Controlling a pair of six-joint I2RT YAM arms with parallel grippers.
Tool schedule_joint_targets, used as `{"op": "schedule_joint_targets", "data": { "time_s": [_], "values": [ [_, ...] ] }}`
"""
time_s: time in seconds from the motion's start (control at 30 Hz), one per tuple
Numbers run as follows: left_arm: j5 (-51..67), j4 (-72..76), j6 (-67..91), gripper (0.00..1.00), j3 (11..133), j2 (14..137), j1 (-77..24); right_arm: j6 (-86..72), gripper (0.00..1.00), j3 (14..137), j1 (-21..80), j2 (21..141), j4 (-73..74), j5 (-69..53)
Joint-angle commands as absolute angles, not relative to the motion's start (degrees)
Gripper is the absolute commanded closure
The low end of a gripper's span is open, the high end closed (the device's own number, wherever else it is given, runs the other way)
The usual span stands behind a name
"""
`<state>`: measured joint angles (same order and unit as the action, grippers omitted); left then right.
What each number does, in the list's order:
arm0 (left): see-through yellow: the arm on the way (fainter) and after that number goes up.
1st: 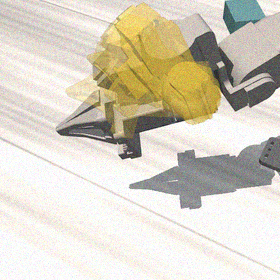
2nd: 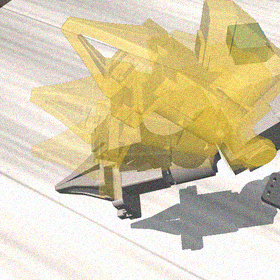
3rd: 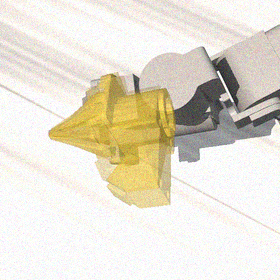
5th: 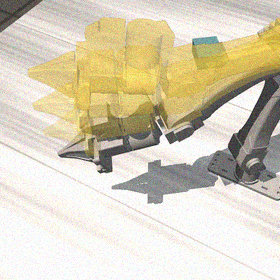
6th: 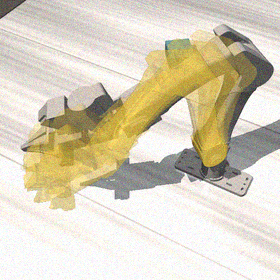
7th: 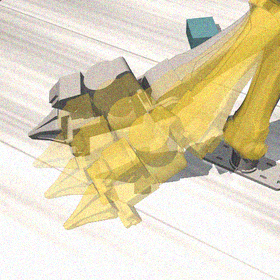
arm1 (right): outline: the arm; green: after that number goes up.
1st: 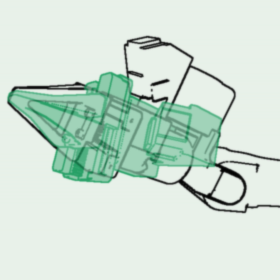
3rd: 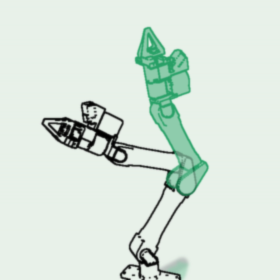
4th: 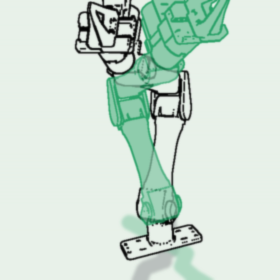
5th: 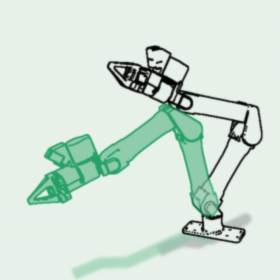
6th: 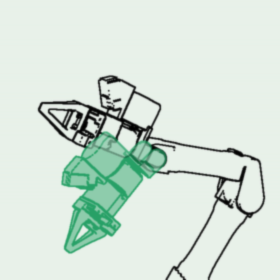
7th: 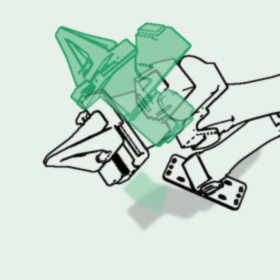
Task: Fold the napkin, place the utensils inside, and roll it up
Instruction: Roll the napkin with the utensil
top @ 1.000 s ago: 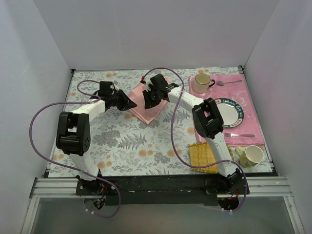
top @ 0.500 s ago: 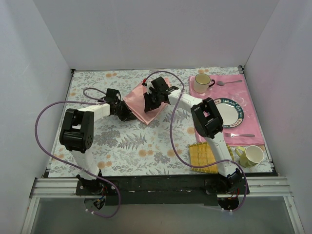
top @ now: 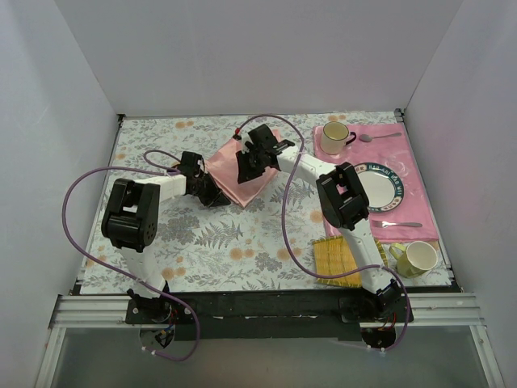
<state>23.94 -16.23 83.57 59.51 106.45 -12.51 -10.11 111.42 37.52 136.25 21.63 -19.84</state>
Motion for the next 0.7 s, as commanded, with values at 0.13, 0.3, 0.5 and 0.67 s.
{"op": "schedule_joint_targets", "data": {
  "time_s": [0.13,0.3,0.5,0.67],
  "values": [
    [21.01,-17.57,83.41,1.00,59.67,103.72,-12.39,-5.12,0.64,113.38,38.23,132.54,24.69,-18.20],
    [18.02,-22.23,83.84,0.92,62.31,98.18,-9.68,-0.71,0.46,113.90,39.98,130.87,27.07,-13.20],
    [22.48,-16.54,86.13,0.48,60.74,93.87,-1.95,4.03,0.40,115.84,42.18,129.29,29.88,-8.27],
    [28.99,-7.05,84.65,0.23,62.31,98.60,-0.09,6.15,0.37,116.10,42.63,128.59,31.02,-7.65]
  ]
}}
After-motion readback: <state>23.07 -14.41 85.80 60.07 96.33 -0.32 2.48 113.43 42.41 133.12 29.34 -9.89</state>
